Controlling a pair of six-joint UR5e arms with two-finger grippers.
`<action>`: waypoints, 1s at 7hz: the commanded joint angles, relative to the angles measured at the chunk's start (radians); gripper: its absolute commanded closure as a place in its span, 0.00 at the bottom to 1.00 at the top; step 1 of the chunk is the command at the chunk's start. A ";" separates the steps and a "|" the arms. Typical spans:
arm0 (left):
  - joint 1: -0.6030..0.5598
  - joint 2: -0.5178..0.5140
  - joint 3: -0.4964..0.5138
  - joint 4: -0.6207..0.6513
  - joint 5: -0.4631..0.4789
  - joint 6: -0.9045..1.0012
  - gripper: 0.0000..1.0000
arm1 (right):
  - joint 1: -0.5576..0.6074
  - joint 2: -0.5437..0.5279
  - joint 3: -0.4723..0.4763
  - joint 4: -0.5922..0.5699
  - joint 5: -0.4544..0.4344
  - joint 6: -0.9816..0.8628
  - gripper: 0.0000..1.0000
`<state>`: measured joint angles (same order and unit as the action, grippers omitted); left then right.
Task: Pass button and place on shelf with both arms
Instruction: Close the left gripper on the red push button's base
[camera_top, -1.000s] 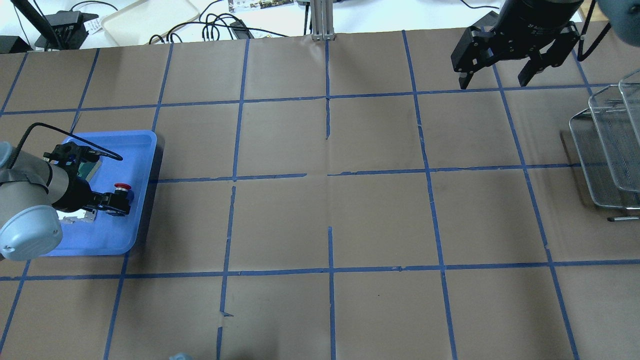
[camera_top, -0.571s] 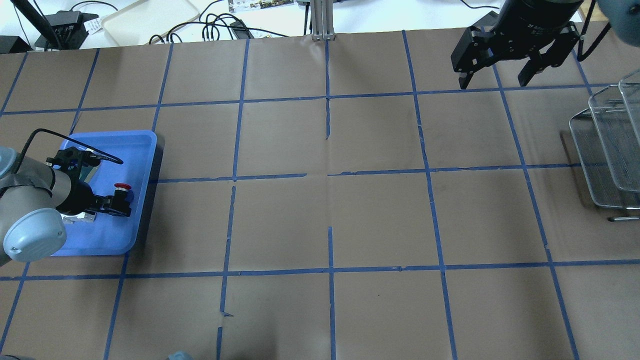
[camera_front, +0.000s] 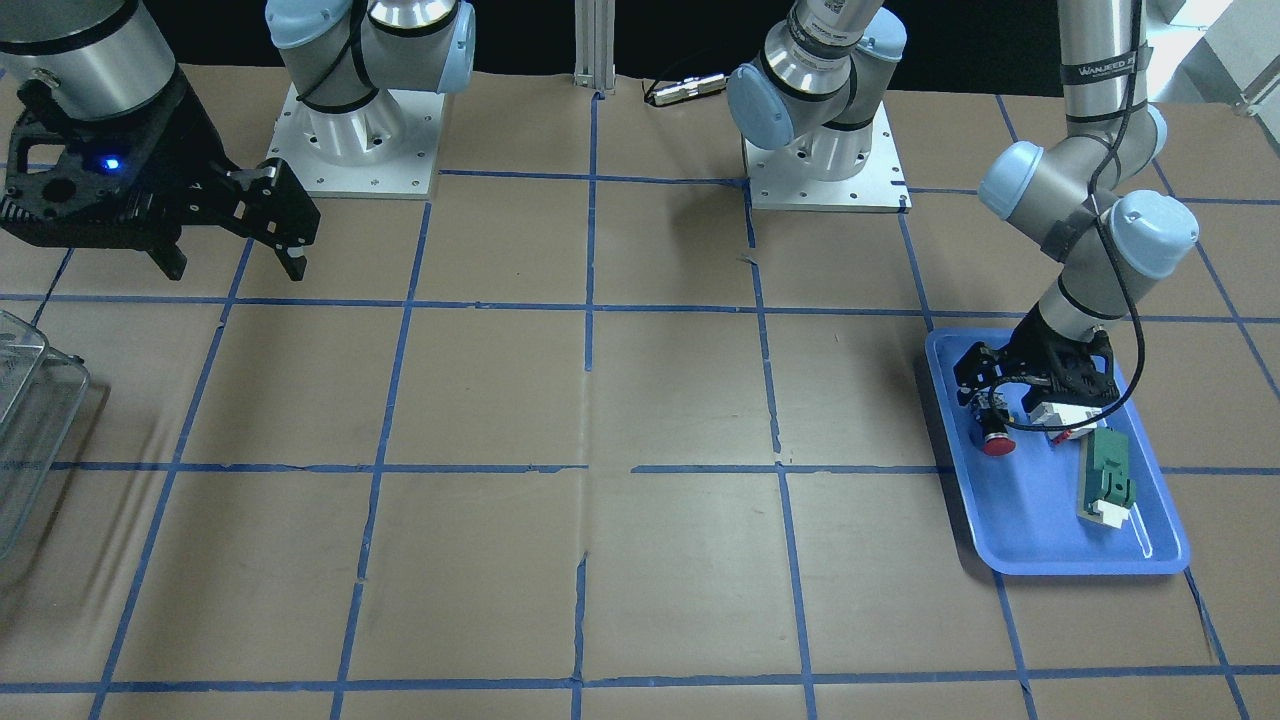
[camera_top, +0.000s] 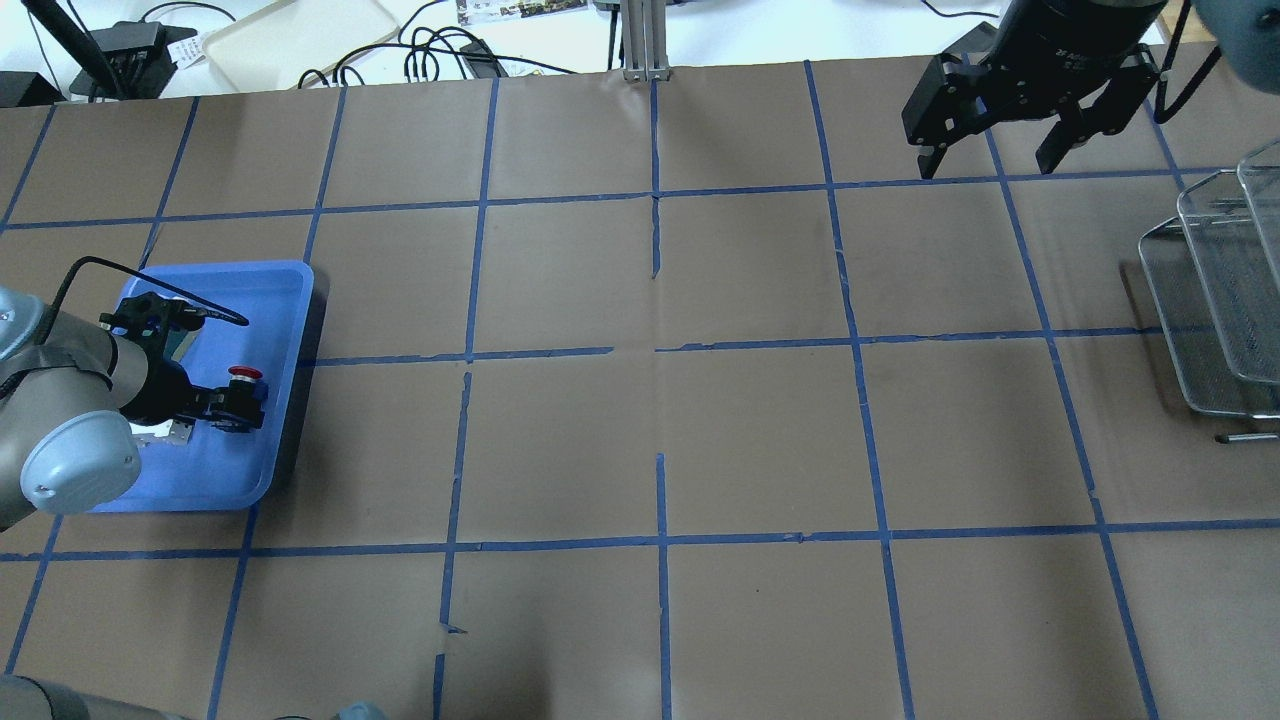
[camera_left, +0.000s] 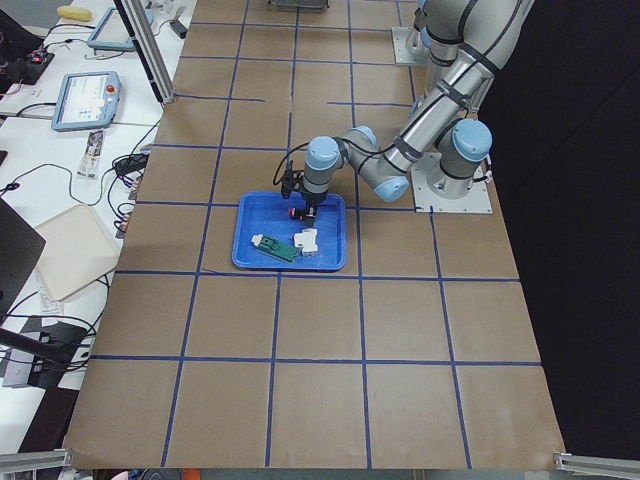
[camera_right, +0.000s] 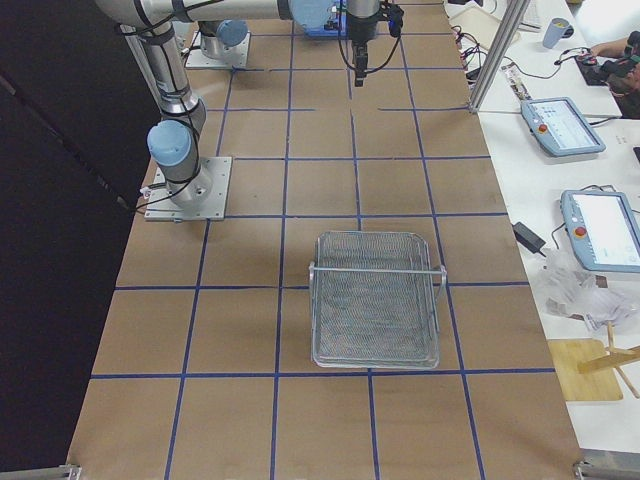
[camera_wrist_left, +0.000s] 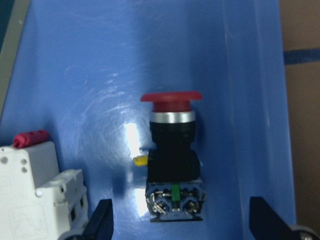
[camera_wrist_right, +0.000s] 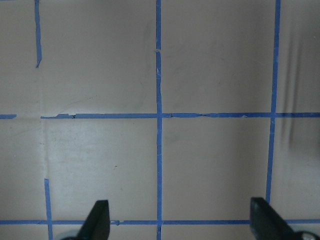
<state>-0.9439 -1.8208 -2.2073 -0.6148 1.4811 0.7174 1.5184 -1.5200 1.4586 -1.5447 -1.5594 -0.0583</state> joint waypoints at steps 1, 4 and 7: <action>0.000 -0.014 0.005 0.010 -0.001 0.001 0.17 | 0.000 -0.002 -0.001 0.002 0.001 0.000 0.00; 0.000 -0.017 0.001 0.006 -0.001 0.013 0.57 | 0.000 -0.002 -0.001 0.002 -0.001 0.000 0.00; -0.022 0.029 0.037 -0.011 0.002 0.014 0.84 | 0.000 0.000 0.000 0.002 -0.001 0.000 0.00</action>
<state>-0.9517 -1.8158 -2.1911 -0.6182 1.4824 0.7310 1.5186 -1.5214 1.4586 -1.5432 -1.5600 -0.0583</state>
